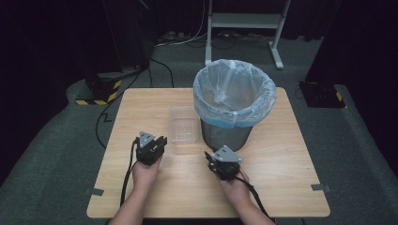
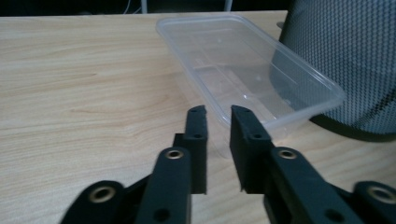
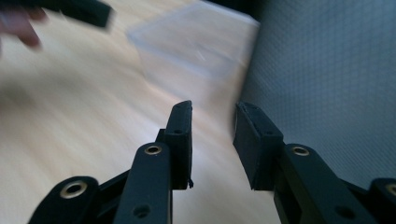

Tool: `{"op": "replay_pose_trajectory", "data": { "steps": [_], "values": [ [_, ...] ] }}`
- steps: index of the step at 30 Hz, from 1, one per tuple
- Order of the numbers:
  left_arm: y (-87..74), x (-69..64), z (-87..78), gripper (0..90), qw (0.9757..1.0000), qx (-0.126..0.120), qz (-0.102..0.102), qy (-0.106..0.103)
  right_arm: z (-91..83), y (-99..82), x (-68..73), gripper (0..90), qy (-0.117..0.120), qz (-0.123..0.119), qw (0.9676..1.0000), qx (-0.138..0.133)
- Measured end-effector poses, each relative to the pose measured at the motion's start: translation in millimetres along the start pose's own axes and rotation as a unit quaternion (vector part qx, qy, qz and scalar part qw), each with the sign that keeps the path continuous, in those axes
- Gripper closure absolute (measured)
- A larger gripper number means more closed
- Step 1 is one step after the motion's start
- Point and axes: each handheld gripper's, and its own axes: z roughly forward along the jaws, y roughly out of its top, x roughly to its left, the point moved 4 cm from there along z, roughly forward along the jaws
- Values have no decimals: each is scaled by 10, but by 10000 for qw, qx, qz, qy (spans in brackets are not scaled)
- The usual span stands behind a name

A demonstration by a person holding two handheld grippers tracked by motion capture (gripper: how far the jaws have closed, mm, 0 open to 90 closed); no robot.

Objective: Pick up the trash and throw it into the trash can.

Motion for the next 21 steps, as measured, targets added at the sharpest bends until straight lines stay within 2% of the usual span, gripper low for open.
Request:
{"op": "replay_pose_trajectory", "data": {
  "steps": [2,3,5,6,8,10,11,12,14,16,18,20,21],
  "values": [
    [14,33,33,698,9999,-44,-125,-16,187,162,97,666,-43,50,9999,-97],
    [23,55,52,683,9999,-69,-109,-14,274,233,130,656,-94,34,9998,-157],
    [39,70,87,652,9998,-91,-191,-29,439,338,155,639,-271,86,9993,-226],
    [49,87,107,640,9998,-102,-183,-35,521,371,139,621,-325,90,9992,-220],
    [65,106,148,605,9996,-146,-243,-38,665,385,100,575,-419,242,9987,-137],
    [73,95,206,579,9993,-107,-323,-137,775,350,65,519,-495,431,9978,-17],
    [78,85,232,571,9994,-94,-306,-159,806,332,52,537,-584,440,9973,-12],
    [84,79,251,565,9994,-91,-283,-175,825,323,58,516,-601,404,9974,-20],
    [91,47,305,544,9988,-55,-357,-332,849,316,86,470,-622,364,9974,-29],
    [87,30,356,514,9979,61,-471,-444,870,293,94,458,-574,432,9974,51],
    [69,13,393,496,9970,126,-566,-523,879,273,98,451,-559,475,9973,9],
    [46,-1,404,491,9965,151,-584,-575,877,267,99,440,-384,680,9969,43],
    [42,-5,398,486,9964,132,-600,-584,886,262,93,444,-270,692,9972,78]
  ]
}}
